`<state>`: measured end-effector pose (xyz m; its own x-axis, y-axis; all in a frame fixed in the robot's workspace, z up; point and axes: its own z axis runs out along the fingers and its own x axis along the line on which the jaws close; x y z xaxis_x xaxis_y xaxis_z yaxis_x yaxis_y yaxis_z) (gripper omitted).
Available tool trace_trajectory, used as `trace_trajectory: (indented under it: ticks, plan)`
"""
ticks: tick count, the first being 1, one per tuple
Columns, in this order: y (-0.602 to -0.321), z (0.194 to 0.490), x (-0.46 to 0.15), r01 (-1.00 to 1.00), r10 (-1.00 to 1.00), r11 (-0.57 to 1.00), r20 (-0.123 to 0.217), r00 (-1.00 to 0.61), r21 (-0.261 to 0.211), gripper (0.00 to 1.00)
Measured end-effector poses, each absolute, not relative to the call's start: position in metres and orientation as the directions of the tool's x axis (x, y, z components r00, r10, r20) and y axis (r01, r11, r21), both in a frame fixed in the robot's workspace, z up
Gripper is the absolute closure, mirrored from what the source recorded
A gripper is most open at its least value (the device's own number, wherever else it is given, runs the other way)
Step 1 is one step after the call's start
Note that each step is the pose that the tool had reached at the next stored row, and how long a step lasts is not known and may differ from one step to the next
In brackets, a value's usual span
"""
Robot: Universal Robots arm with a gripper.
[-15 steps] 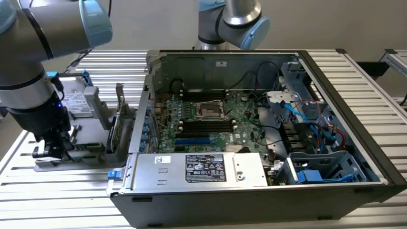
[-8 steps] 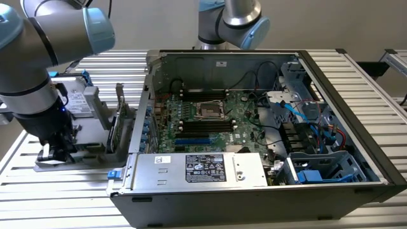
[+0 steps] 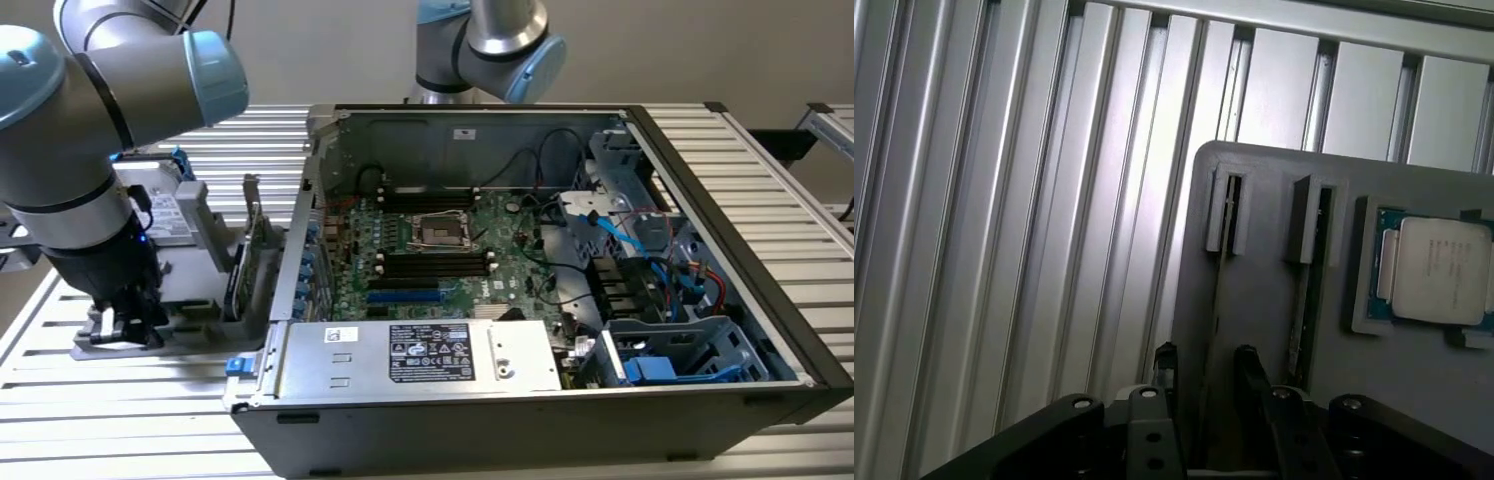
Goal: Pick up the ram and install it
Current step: 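Pick up the ram and move it above insertion slot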
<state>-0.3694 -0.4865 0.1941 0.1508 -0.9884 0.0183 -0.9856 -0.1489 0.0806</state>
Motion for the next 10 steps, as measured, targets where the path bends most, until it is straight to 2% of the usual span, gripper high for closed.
trace_trajectory:
  ticks: [10]
  plan:
    - [-0.4865, 0.1920, -0.3676, -0.988, -0.991, -0.130, 0.018, 0.132, 0.081, 0.64]
